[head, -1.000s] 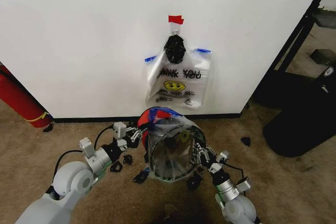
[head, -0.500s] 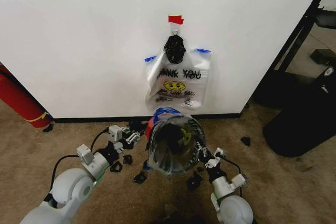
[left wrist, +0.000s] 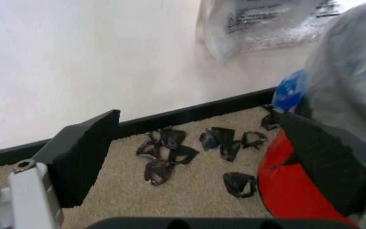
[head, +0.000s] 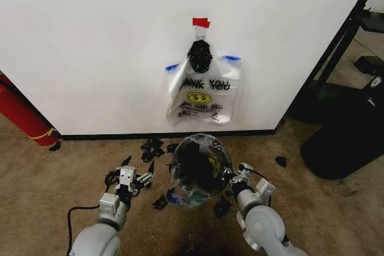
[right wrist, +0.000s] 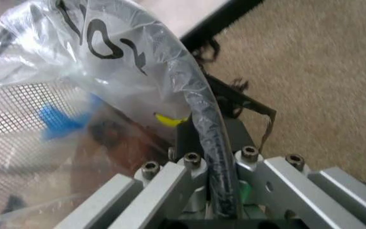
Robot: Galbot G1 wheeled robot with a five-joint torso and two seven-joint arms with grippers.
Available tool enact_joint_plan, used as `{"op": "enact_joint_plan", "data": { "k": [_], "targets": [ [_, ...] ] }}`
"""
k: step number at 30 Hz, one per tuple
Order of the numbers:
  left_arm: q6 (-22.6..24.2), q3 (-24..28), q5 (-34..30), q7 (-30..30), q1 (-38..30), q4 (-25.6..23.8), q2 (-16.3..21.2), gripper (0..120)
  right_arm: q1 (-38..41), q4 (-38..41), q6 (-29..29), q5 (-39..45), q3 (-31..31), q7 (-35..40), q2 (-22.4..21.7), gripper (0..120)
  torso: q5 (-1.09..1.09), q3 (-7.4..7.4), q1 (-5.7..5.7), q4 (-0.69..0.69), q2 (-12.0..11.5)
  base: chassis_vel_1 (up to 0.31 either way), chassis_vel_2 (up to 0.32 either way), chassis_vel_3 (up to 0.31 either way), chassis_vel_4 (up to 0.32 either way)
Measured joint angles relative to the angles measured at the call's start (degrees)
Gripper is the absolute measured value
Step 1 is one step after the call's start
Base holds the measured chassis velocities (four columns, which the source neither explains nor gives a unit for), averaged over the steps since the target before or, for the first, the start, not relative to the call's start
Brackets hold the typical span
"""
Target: Pick up the garbage bag from the wall and place it over the trash bin.
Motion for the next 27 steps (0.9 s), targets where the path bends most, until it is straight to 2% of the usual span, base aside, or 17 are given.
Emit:
{"op": "enact_joint_plan", "data": {
  "k": [7,10,13,15,16,19,21,24,27],
  "targets": [
    [-0.87,0.66,1.62,0.93,1.13,0.09,-0.78,100,1.66,-2.79,-1.08,0.59,0.91,0.88,2.01,0,-0.02,0.00,0.00,-0.01,0.00,0.000,0.000,0.000,0.000],
    [-0.99,0.80,2.06,1.27,1.26,0.53,-1.08,100,2.09,-3.50,-1.14,0.74,1.48,0.96,2.69,14,0.00,0.00,0.00,0.00,0.00,0.000,0.000,0.000,0.000],
    [-1.39,0.84,2.33,1.46,1.56,0.76,-1.25,100,2.21,-3.74,-1.14,0.76,1.66,1.29,3.11,23,0.00,0.01,0.00,0.00,0.00,0.000,0.000,0.000,0.000],
    [-1.90,0.86,2.61,1.65,2.00,0.85,-1.39,100,2.32,-3.57,-1.05,0.76,1.80,1.92,3.60,33,0.00,0.01,0.00,0.00,0.00,0.000,0.000,0.000,0.000],
    [-1.90,0.86,2.61,1.65,2.00,0.85,-1.39,100,2.32,-3.57,-1.05,0.76,1.80,1.92,3.60,33,0.00,0.01,0.00,0.00,0.00,0.000,0.000,0.000,0.000],
    [-2.28,0.91,3.06,1.84,2.49,1.07,-1.51,100,2.13,-1.67,-1.02,0.76,1.73,2.24,3.79,43,0.00,0.00,0.00,0.00,0.00,0.000,0.000,0.000,0.000],
    [-2.45,0.93,3.33,1.99,2.73,1.31,-1.65,100,1.94,-0.42,-1.09,0.76,1.61,2.51,3.74,55,0.00,0.01,0.00,0.00,0.00,0.000,0.000,0.000,0.000],
    [-2.65,0.94,3.49,2.05,2.85,1.57,-1.81,100,1.68,0.88,-1.33,0.80,1.61,2.87,3.47,62,-0.01,0.01,0.00,0.00,0.00,0.000,0.000,0.000,0.000],
    [-2.89,0.95,3.66,2.19,2.99,2.07,-2.00,100,0.46,3.49,-1.75,0.80,1.61,3.80,2.25,75,0.00,0.00,0.00,0.00,0.00,0.000,0.000,0.000,0.000]
  ]
}}
